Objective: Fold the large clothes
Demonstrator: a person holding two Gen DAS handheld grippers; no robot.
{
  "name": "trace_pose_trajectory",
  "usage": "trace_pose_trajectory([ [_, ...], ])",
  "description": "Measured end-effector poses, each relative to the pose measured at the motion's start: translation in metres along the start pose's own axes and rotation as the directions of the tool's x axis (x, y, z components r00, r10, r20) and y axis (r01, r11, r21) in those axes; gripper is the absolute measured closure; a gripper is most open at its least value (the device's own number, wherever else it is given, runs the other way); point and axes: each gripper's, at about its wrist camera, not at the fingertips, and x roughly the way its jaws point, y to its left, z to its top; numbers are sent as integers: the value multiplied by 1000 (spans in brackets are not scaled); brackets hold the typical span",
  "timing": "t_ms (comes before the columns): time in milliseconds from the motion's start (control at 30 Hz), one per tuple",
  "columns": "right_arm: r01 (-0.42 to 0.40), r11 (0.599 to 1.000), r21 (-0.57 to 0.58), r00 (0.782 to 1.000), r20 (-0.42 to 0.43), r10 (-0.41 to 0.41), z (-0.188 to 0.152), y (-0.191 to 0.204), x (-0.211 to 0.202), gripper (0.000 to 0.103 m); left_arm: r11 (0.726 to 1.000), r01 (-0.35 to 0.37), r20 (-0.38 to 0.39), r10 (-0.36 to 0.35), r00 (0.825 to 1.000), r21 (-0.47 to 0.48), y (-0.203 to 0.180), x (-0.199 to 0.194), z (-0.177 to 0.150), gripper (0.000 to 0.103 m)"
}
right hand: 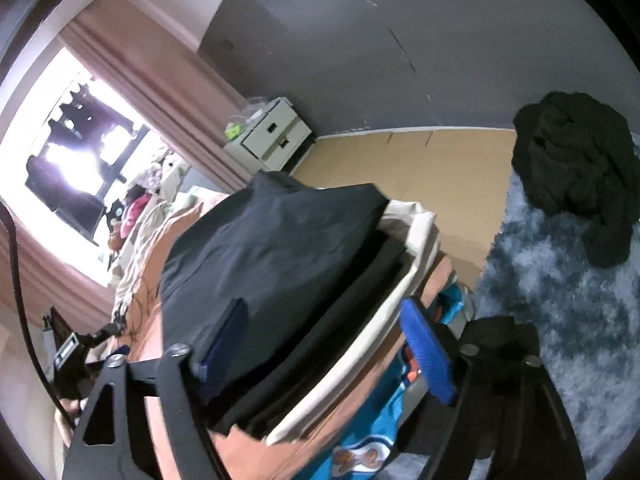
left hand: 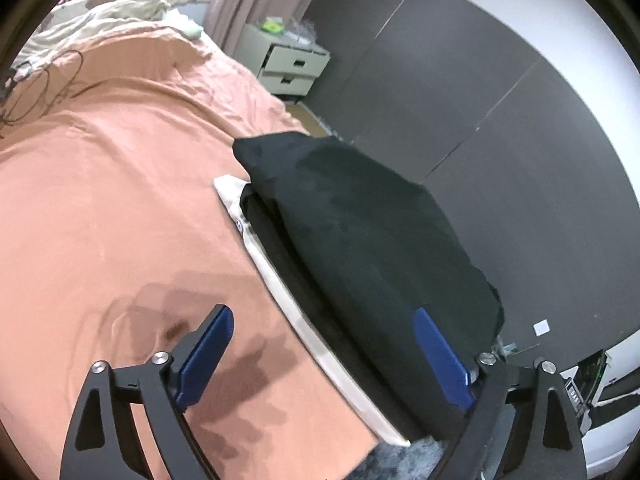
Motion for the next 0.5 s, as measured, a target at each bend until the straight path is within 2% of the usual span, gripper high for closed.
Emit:
trace_pose_trajectory([
  [100, -4, 999, -45, 1000, 27, 5, -8, 17, -16, 0, 1000, 14, 28, -14, 1000, 7, -2, -27, -10, 5],
  [267, -2, 991, -137, 1000, 30, 6, -25, 47, -37, 0, 998, -3, 81, -2, 997, 58, -8, -65, -30, 0],
  [433, -14, 978, -208, 999, 36, 22, -43, 71, -56, 0, 997, -3, 121, -6, 993, 77, -7, -100, -55, 0],
  [500, -17, 973, -228, 999, 37, 26, -50, 78, -64, 0, 995, -22, 165, 5, 986, 100, -7, -117, -68, 0],
])
